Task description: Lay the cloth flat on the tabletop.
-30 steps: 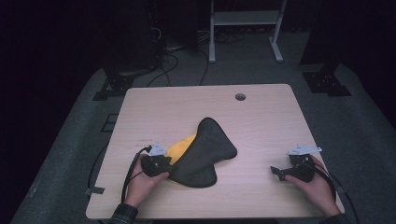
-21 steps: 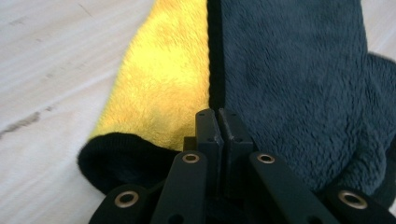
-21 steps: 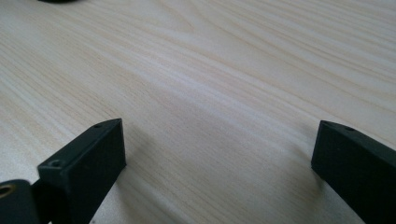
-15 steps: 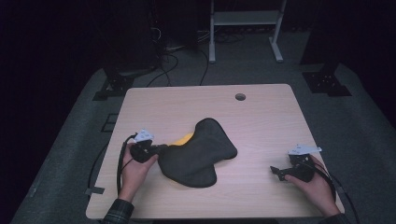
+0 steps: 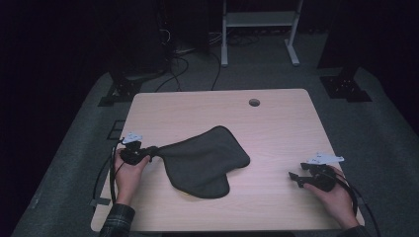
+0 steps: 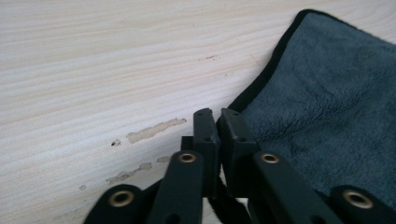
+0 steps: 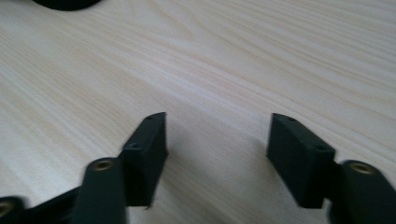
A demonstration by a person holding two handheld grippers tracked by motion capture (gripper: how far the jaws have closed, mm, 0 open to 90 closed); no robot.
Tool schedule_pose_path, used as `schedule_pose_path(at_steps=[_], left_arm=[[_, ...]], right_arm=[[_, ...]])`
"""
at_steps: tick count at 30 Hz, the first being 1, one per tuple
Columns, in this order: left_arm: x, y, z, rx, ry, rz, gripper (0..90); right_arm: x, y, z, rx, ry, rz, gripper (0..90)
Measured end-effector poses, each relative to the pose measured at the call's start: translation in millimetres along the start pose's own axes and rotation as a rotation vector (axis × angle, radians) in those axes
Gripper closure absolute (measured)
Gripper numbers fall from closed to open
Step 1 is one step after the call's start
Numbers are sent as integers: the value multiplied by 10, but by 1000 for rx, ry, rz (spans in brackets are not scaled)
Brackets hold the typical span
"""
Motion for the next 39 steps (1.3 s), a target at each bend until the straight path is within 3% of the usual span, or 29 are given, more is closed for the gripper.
schedule_pose_path(at_steps=[1,2,4,8,9,10,13,14,15,18,20,23,27,32,34,36,37,38,39], left_arm=[[0,0,0,0,0,0,808],[-5,-13,10,5,0,1,808],[-1,-28,28,18,6,14,780],[-5,-42,64,36,12,27,663],[-10,-49,84,46,22,42,663],[-27,-58,110,58,30,56,637],[-43,-66,137,81,28,76,677],[-43,-66,137,81,28,76,702],[-55,-77,150,97,22,79,738],[-70,-90,161,123,17,89,815],[-74,-92,162,130,17,93,832],[-88,-96,164,141,19,105,842],[-96,-96,157,143,12,98,848],[-102,-79,126,132,-4,81,856],[-112,-66,96,120,-13,74,857],[-119,-59,82,111,-19,71,857],[-126,-52,71,104,-25,68,857],[-135,-38,47,94,-36,68,857],[-135,-38,47,94,-36,68,858]], right_arm=[[0,0,0,0,0,0,376],[51,46,-40,-25,35,11,433],[130,111,-64,-54,84,0,437],[398,260,-36,-90,183,-59,429],[398,260,-36,-90,183,-59,429],[568,332,1,-106,244,-86,432],[779,419,67,-107,305,-123,432],[779,419,67,-107,305,-123,432],[951,485,141,-105,353,-151,437],[1186,557,266,-94,410,-184,444],[1244,573,299,-87,422,-194,444],[1544,633,492,-58,467,-268,444],[1725,673,625,-39,486,-307,438],[1826,679,720,-17,476,-352,509],[1852,680,746,-1,473,-349,615],[1848,683,747,0,470,-345,645],[1832,686,744,5,469,-341,728],[1798,694,719,13,437,-330,803],[1798,694,719,13,437,-330,803]])
Point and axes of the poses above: each handheld gripper's, and its own axes: z roughly forward along the jaws, y roughly out of its top, x roughly to its left, the point moved 3 cm from there along z, roughly forward along the jaws, and after that the axes turned 1 degree about -x, right-handed, at the moved point
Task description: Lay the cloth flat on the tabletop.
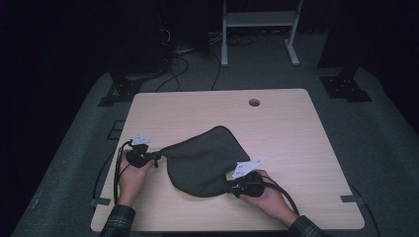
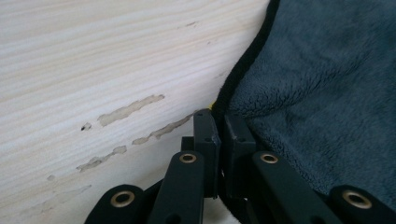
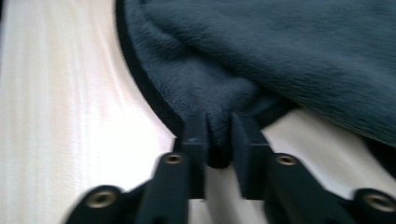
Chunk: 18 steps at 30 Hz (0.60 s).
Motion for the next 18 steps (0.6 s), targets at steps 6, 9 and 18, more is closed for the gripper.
schedule_pose_path(at_steps=[6,9,18], left_arm=[[-56,72,-142,-66,-42,-14,859],[-82,114,-229,-107,-66,-28,860],[-215,227,-373,-174,-116,-21,860]], right_arm=[[-189,50,-296,-54,-54,78,829],[-285,81,-449,-97,-90,98,831],[-490,234,-1047,-256,-204,151,835]])
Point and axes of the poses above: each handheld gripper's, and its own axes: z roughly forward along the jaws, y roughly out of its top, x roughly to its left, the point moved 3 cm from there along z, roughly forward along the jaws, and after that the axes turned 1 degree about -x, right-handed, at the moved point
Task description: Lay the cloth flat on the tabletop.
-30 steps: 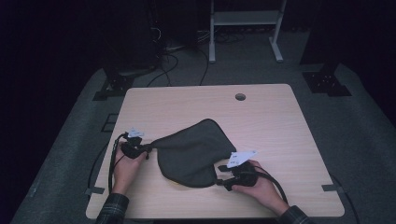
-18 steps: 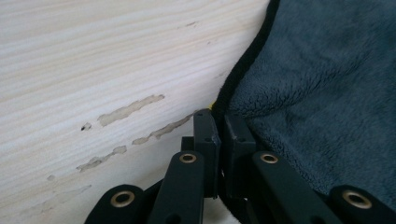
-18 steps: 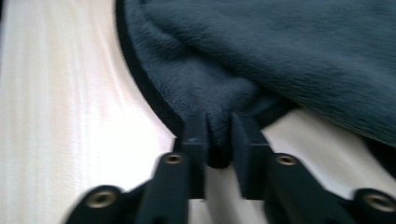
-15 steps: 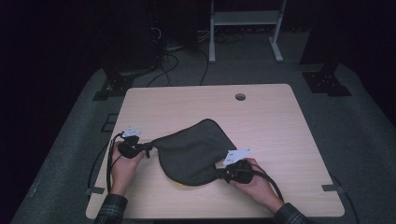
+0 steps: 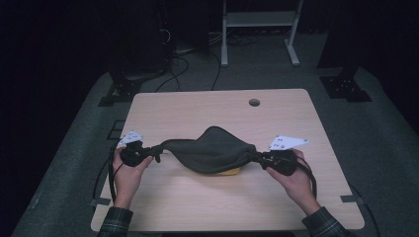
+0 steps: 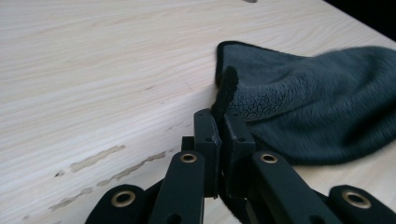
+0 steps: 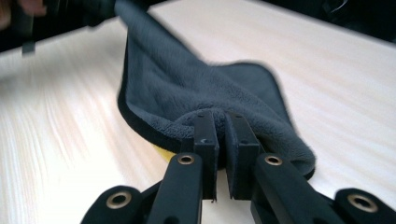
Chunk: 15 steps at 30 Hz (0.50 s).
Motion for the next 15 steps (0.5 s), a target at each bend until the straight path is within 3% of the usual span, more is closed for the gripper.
schedule_pose_path(at_steps=[6,15], left_arm=[[-88,-8,77,11,-35,12,858],[-182,-27,146,36,-65,32,857]], right_arm=[[12,195,-202,-76,1,0,835],[346,587,-262,-181,83,-69,835]])
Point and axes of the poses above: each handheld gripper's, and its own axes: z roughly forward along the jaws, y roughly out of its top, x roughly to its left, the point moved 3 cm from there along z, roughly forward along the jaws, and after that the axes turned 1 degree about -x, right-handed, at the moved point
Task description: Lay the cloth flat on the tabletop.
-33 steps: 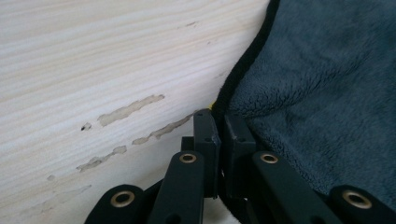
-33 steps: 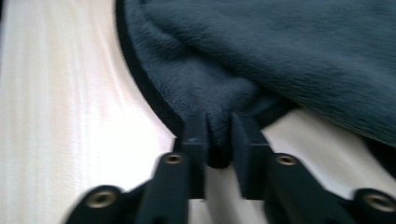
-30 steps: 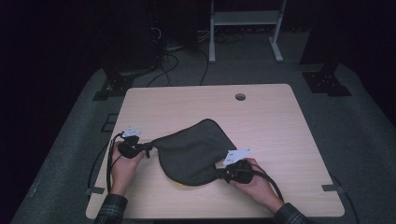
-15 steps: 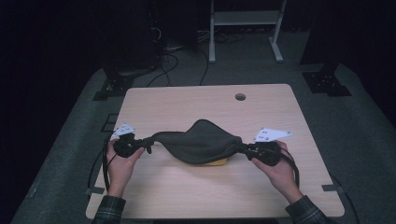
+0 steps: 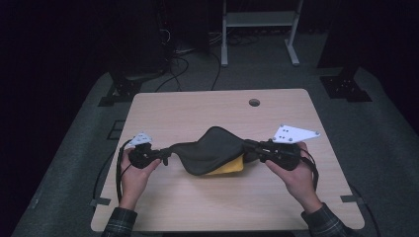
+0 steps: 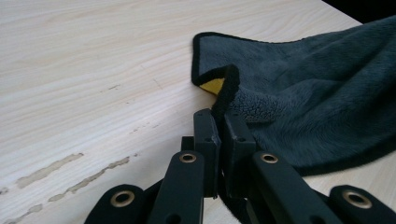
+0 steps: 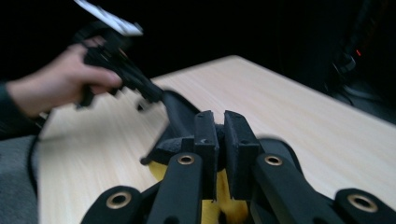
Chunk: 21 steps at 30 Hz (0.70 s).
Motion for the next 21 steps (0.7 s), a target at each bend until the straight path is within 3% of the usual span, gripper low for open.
schedule_pose_path(at_steps=[2,6,11,12,14,16,17,20,21], left_arm=[[-6,-9,13,1,-6,-1,856],[4,-24,24,13,-12,-1,855],[21,-56,60,31,-14,-2,851],[28,-71,78,39,-13,-7,849],[35,-81,90,42,-13,-7,849],[47,-105,113,51,-16,-14,848],[47,-105,113,51,-16,-14,848],[56,-129,123,56,-18,-22,848],[63,-141,125,62,-17,-20,848]], right_arm=[[132,148,31,-32,36,-33,834],[140,163,156,3,18,-53,833],[-72,-20,372,61,-13,-3,833],[-220,-156,488,95,-34,38,832],[-267,-202,524,107,-46,47,830],[-453,-406,666,155,-84,97,777],[-453,-406,666,155,-84,97,777],[-556,-547,669,175,-92,149,616],[-559,-551,646,167,-89,151,598]])
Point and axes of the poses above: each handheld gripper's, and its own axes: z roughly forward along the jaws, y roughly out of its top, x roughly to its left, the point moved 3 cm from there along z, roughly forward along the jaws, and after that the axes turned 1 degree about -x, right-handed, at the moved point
